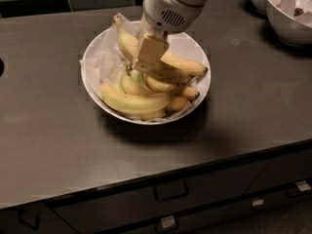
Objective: Pick banana from white bowl
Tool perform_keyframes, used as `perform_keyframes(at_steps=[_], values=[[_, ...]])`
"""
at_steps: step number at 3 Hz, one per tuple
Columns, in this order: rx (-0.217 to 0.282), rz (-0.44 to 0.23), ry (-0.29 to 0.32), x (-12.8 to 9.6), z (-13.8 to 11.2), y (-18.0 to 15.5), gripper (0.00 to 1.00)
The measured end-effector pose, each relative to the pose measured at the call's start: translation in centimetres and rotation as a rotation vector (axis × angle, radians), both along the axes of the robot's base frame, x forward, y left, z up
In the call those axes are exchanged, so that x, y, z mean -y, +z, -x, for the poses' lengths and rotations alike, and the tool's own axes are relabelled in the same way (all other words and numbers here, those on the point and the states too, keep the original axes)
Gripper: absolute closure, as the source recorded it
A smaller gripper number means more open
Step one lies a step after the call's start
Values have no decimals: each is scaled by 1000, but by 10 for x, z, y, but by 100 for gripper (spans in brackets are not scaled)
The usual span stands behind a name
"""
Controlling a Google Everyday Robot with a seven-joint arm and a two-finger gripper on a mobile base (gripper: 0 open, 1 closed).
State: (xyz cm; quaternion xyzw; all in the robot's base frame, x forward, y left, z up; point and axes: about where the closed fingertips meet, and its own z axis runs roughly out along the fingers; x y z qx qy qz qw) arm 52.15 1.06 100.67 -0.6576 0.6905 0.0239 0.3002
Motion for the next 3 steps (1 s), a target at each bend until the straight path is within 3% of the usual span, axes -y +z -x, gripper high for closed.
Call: perform_keyframes(at_steps=[3], values=[[28,15,-9,19,22,18,100]])
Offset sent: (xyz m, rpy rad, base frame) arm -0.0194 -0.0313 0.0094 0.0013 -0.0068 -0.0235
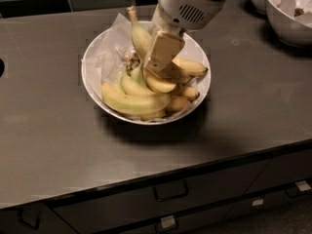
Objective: Pick banana from white bowl
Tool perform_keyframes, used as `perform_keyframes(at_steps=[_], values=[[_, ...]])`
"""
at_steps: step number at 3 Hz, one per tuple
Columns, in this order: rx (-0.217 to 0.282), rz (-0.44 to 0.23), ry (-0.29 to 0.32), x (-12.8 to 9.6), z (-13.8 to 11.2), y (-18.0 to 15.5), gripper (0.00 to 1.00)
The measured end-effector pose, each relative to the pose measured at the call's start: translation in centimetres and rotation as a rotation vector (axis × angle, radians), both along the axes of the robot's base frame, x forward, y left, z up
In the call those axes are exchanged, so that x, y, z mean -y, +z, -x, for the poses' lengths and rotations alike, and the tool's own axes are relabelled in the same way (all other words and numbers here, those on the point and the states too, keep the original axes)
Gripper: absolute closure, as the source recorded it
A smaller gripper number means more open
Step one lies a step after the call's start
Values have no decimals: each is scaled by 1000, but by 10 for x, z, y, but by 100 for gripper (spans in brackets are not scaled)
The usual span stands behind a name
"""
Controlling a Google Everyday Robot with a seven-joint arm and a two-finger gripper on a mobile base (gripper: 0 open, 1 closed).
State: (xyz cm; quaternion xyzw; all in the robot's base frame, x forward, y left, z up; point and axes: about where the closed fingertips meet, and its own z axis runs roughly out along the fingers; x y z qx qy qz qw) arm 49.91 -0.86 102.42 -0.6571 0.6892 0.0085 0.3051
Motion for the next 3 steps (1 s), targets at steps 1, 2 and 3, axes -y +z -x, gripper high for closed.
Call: perform_keyframes(at_steps=[1,2,3], values=[[25,13,1,-2,11,11,100],[50,29,1,-5,21,21,100],[74,37,-8,-5,31,31,100]])
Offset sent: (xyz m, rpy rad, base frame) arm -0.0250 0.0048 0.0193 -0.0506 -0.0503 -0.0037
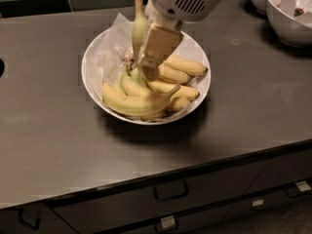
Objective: Pick banana from white bowl
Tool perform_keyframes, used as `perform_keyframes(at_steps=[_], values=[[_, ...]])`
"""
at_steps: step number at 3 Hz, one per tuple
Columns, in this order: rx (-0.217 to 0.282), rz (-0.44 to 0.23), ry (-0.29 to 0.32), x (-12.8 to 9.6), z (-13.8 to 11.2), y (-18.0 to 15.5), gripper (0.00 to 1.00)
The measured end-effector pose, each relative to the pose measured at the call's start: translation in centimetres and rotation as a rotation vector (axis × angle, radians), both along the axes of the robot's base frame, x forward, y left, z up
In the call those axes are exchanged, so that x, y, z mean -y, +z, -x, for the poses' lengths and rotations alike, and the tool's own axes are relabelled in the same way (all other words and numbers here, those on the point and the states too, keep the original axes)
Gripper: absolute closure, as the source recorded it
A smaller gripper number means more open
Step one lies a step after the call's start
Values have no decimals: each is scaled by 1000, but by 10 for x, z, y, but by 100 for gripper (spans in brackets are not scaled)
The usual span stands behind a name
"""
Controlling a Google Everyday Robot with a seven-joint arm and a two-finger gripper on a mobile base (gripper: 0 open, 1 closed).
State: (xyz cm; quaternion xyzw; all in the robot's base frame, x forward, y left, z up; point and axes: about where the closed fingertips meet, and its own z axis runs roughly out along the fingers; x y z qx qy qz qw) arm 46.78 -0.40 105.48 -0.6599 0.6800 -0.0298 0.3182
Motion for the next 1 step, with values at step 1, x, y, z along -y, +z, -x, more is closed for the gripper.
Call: perform_keyframes(at_steps=[1], values=[[40,-1,-21,3,12,11,100]])
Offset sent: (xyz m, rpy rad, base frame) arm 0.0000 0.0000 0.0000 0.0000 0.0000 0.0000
